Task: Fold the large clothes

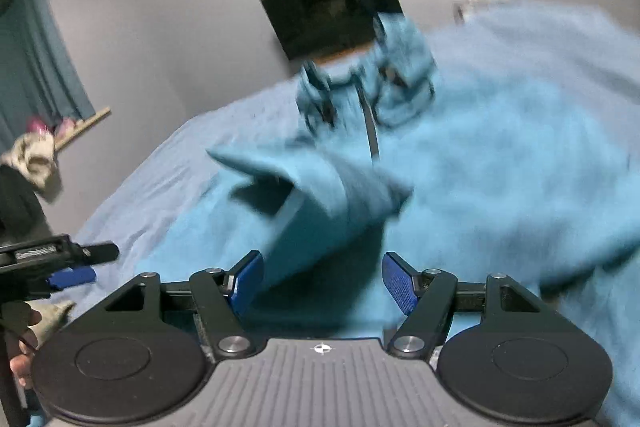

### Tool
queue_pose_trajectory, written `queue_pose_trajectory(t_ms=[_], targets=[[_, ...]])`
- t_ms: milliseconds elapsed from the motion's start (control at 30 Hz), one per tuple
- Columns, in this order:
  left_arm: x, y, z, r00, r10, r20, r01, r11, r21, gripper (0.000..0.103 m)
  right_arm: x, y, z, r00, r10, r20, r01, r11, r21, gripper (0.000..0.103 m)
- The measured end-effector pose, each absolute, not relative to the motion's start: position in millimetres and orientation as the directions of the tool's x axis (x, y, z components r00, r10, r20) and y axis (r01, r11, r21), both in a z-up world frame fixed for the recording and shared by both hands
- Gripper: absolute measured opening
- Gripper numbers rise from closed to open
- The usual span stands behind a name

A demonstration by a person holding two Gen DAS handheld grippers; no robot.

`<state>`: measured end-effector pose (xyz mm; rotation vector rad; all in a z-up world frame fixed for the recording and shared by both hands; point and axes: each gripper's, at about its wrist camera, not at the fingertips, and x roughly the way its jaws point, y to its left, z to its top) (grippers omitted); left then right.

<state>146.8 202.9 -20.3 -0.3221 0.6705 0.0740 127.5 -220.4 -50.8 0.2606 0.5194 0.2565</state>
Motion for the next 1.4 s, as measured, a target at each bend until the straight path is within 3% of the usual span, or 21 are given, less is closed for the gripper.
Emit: queue_pose_trajectory(t_ms=[200,400,433,500,533,633,800,867,967,1033,1100,1167,1233,1300,1400], targets=[[161,213,-29,0.771,-0.007,-0.637,-0.145,0.972,-0.187,0.073,178,-163,2,0.856,0.221,-0.468,-0.251,0.968,-0.002,0.073],[164,223,-35,0.762,-0.026,-0.647,-0.146,0.967,-0.211,0.073,239,-88,-21,0.804,0.123,-0.582,-0.34,0.898,-0.279,0.065],[166,222,-37,0.762,-0.031,-0.647,-0.142,0.967,-0.213,0.073,244,-81,-29,0.793,0.103,-0.601,-0.357,0.878,-0.32,0.06],[170,220,-37,0.761,-0.04,-0.648,-0.134,0.967,-0.217,0.073,248,-74,-43,0.8,0.027,-0.599,-0.34,0.843,-0.416,0.008],[170,219,-38,0.76,-0.043,-0.648,-0.131,0.967,-0.219,0.073,249,-80,-44,0.808,0.011,-0.589,-0.32,0.847,-0.423,0.007],[172,217,-38,0.763,-0.048,-0.645,-0.127,0.966,-0.223,0.073,245,-113,-30,0.842,0.039,-0.538,-0.243,0.918,-0.314,0.006],[179,214,-38,0.763,-0.04,-0.645,-0.129,0.969,-0.212,0.073,220,-200,-11,0.911,-0.07,-0.407,-0.007,0.983,-0.186,0.006],[181,212,-38,0.761,-0.037,-0.648,-0.127,0.971,-0.204,0.073,215,-239,-20,0.901,-0.12,-0.417,0.084,0.991,-0.102,0.007],[184,207,-40,0.751,-0.028,-0.66,-0.125,0.975,-0.184,0.073,213,-291,-49,0.85,-0.114,-0.515,0.175,0.982,0.071,0.011],[185,205,-41,0.746,-0.024,-0.666,-0.124,0.977,-0.173,0.073,212,-321,-71,0.822,-0.023,-0.569,0.205,0.944,0.258,0.019],[184,203,-41,0.742,-0.021,-0.67,-0.121,0.979,-0.165,0.073,210,-340,-86,0.823,0.073,-0.564,0.225,0.869,0.441,0.044],[185,202,-42,0.74,-0.018,-0.673,-0.118,0.981,-0.156,0.073,213,-350,-93,0.834,0.103,-0.541,0.237,0.82,0.521,0.045],[186,201,-44,0.735,-0.019,-0.678,-0.117,0.981,-0.154,0.073,218,-352,-95,0.841,0.099,-0.532,0.242,0.811,0.533,0.042],[187,202,-46,0.729,-0.02,-0.684,-0.119,0.981,-0.156,0.073,220,-348,-96,0.839,0.068,-0.541,0.236,0.849,0.473,0.009],[188,204,-48,0.727,-0.021,-0.687,-0.122,0.98,-0.158,0.073,204,-340,-78,0.894,0.034,-0.446,0.157,0.911,0.383,0.007]])
